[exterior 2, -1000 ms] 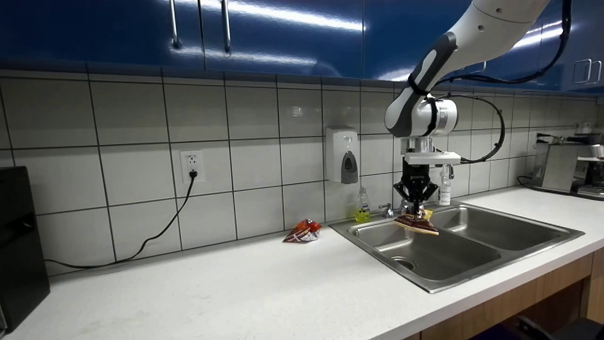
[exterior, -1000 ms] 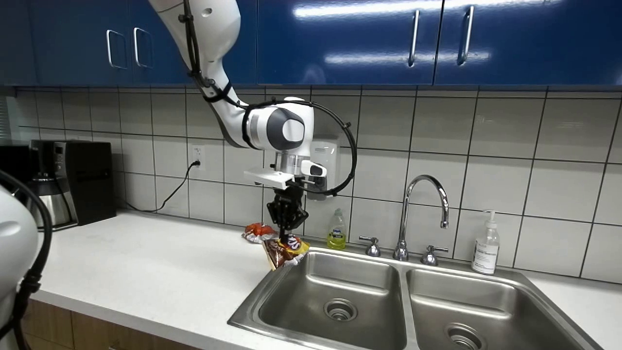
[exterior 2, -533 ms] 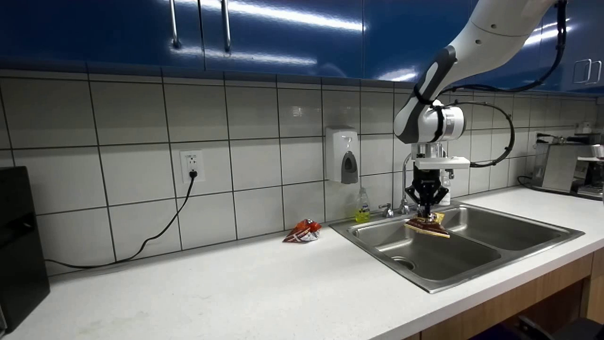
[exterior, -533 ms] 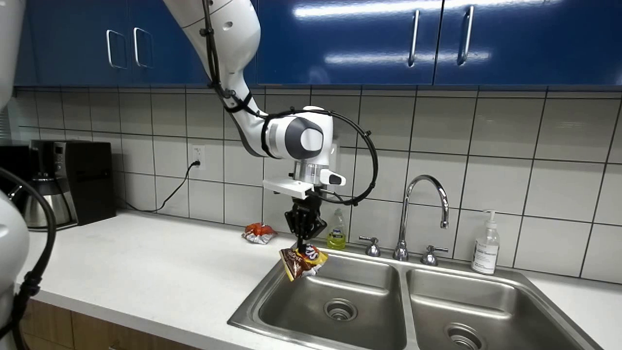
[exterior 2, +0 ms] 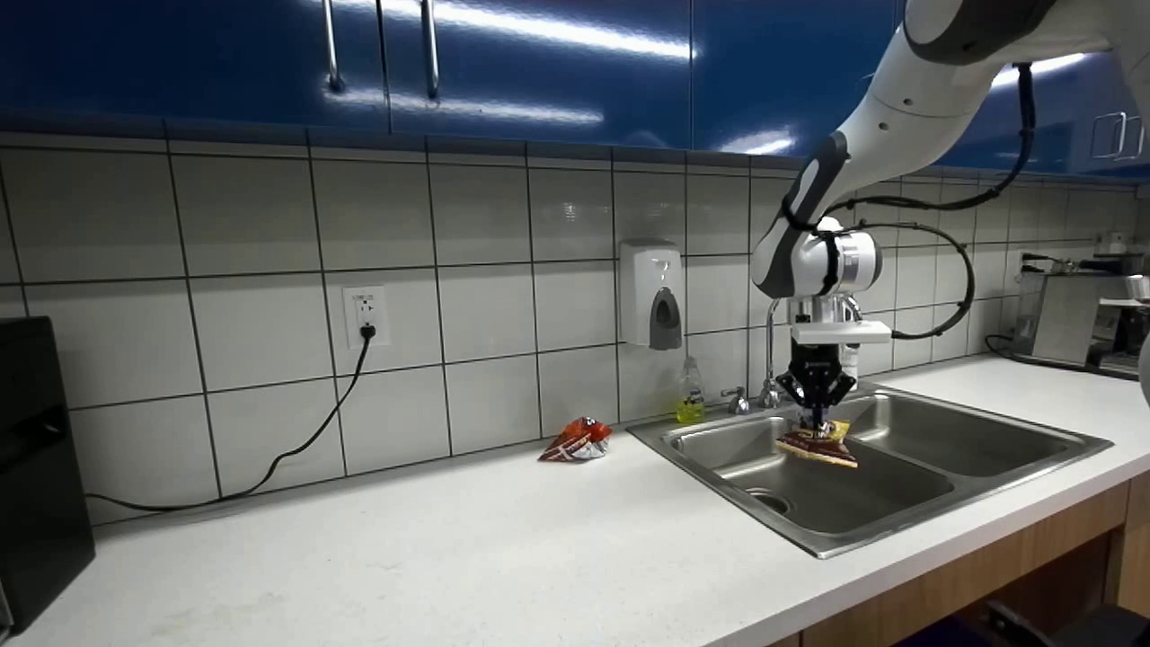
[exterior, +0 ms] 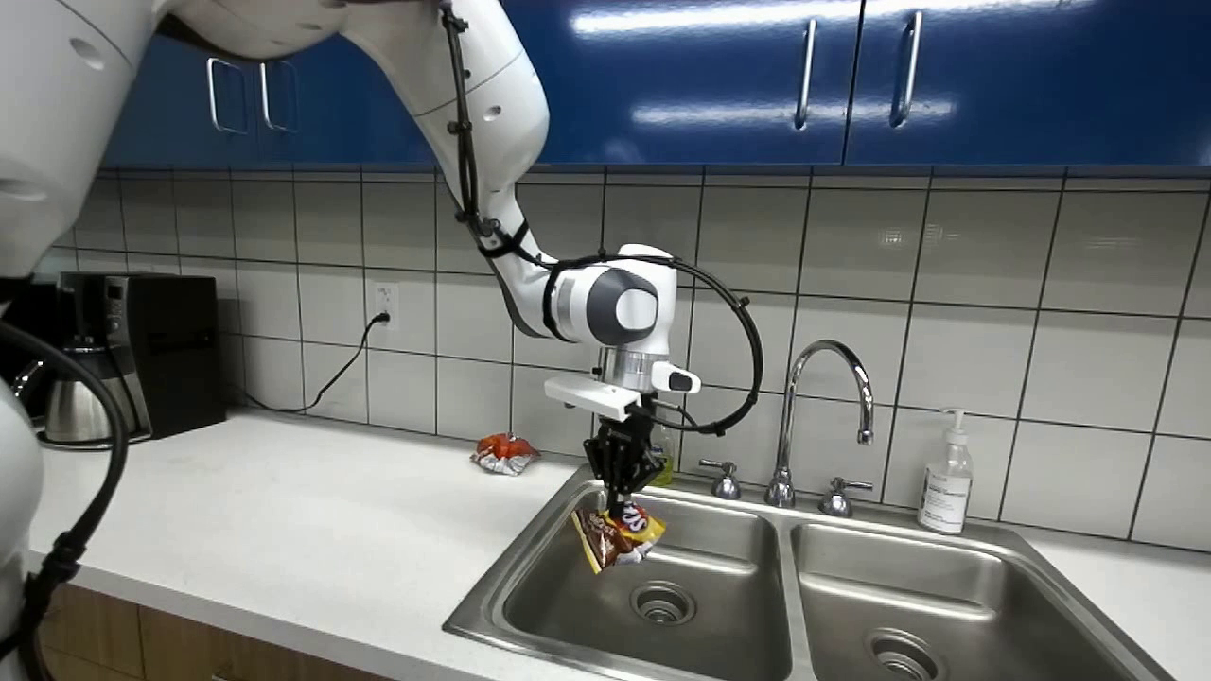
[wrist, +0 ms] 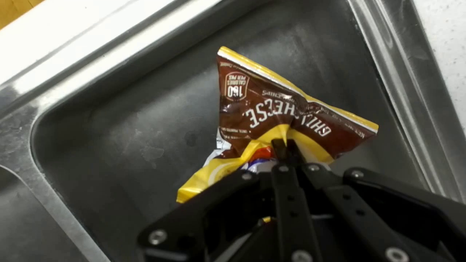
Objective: Put the yellow packet inside the left sink
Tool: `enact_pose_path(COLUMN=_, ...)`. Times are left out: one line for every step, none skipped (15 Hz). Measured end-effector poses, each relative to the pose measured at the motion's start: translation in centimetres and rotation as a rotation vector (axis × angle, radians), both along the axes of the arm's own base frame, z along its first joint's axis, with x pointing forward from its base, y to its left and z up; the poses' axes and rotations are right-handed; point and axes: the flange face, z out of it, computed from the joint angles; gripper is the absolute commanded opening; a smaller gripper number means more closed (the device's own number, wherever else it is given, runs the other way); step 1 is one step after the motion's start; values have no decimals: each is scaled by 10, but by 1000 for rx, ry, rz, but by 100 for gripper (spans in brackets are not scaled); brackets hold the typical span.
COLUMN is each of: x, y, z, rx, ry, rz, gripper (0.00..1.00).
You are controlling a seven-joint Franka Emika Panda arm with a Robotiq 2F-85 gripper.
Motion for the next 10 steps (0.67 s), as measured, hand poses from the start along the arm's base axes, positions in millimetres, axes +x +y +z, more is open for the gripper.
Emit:
enact_pose_path(x=3, y=-3, z=-10, rx=0, ry=4, rz=-3, gripper=0)
enact_pose_path(x=5, y=-6, z=-21, rx=-1, ry=11, rz=-4, gripper=0)
enact_pose_path(x=6, y=-8, z=-33, rx=-2, ry=19, rz=-4, gripper=0)
enact_pose_path(x=7, y=-10, z=-45, rx=-4, ry=29, rz=-4, gripper=0)
enact_pose_path(x=8, y=-11, z=-55, rx=-6, ry=37, rz=-3, gripper=0)
enact_pose_path(x=9, y=-12, z=-65, rx=-6, ry=46, rz=-2, gripper=0)
enact_pose_path(x=10, y=-12, z=-73, rx=-7, ry=53, rz=-1, gripper=0)
enact_pose_path(x=11, y=-12, z=-79, rx=-7, ry=60, rz=1, gripper=0)
enact_pose_path(x=11, y=-12, z=-85, rx=-7, ry=65, rz=2, gripper=0)
enact_pose_path(x=12, y=-12, z=-90, rx=-8, ry=68, rz=2, gripper=0)
